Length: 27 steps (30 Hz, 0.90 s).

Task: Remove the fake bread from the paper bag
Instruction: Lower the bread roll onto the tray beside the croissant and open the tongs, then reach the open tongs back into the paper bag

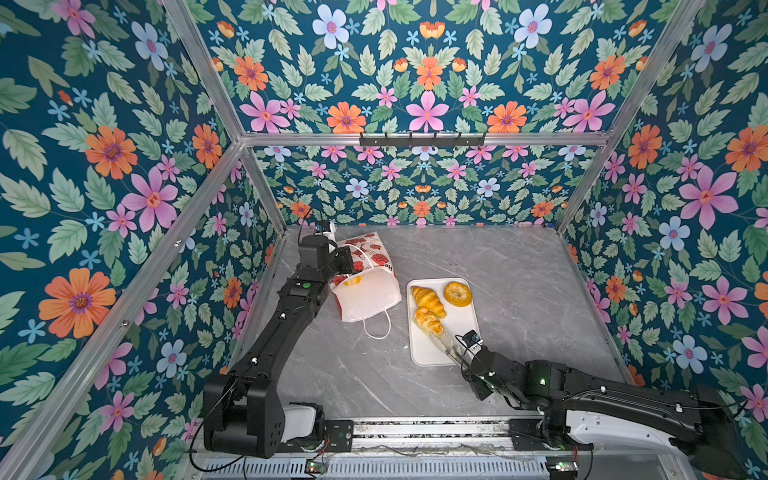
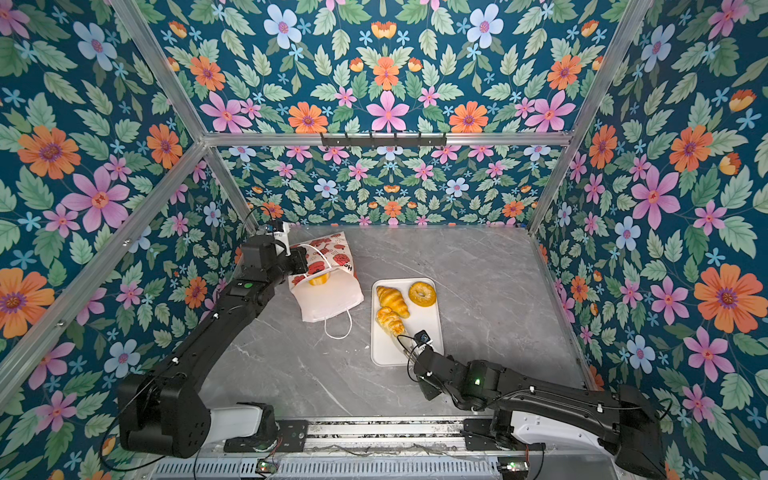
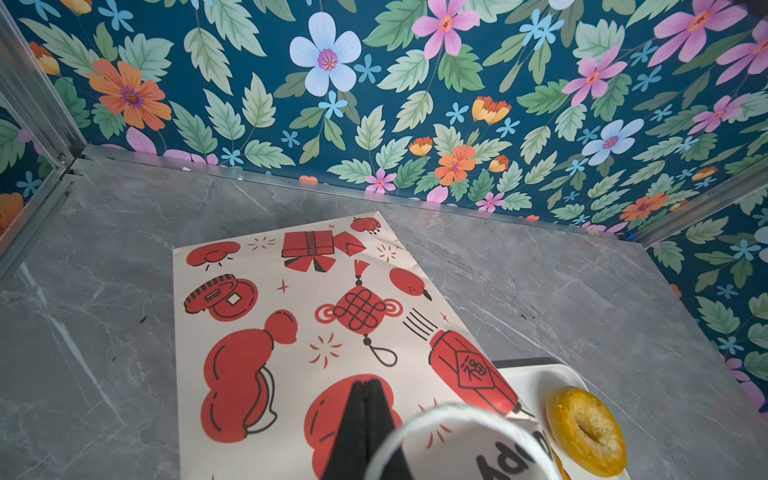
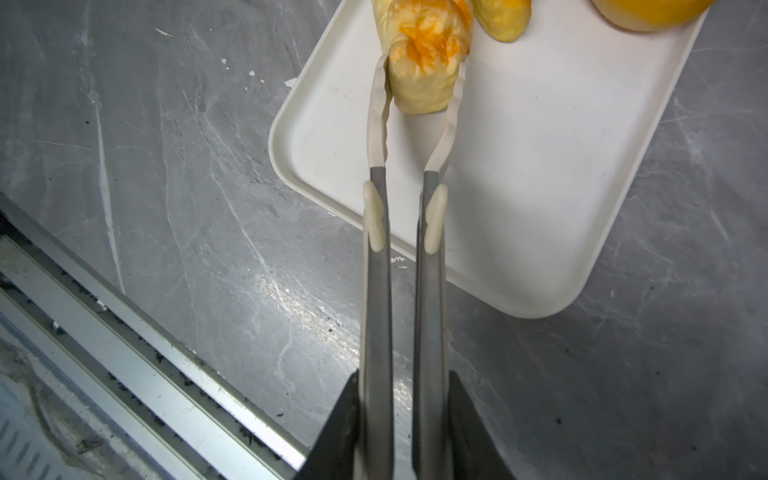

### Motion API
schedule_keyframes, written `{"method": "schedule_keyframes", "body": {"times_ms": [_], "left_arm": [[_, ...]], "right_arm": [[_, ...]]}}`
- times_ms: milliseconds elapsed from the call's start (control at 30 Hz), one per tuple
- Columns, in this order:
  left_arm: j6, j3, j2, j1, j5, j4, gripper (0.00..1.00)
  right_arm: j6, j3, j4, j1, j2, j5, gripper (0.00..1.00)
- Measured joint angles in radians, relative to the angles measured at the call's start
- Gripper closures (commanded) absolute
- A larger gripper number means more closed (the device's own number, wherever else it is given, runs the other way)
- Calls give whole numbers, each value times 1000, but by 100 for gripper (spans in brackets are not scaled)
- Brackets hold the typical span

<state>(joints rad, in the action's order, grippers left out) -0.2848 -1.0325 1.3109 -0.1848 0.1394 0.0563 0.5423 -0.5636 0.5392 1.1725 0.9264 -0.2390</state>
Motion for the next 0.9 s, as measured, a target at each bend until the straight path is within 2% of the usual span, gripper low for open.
{"method": "schedule_keyframes", "body": {"times_ms": [200, 533, 667, 900], "left_arm": [[0, 0, 0, 0, 0, 0, 100], [0, 0, 0, 0, 1, 0, 100], [3, 0, 1, 0, 0, 0, 100], [3, 0, 11, 0, 2, -1, 100]], "right_arm": [[0, 0, 3, 1, -11, 29, 57], [-5, -22, 39, 3, -85, 2, 58], [-42, -56, 47, 4, -119, -27, 59], [-153, -145, 15, 5, -29, -50, 59]]}}
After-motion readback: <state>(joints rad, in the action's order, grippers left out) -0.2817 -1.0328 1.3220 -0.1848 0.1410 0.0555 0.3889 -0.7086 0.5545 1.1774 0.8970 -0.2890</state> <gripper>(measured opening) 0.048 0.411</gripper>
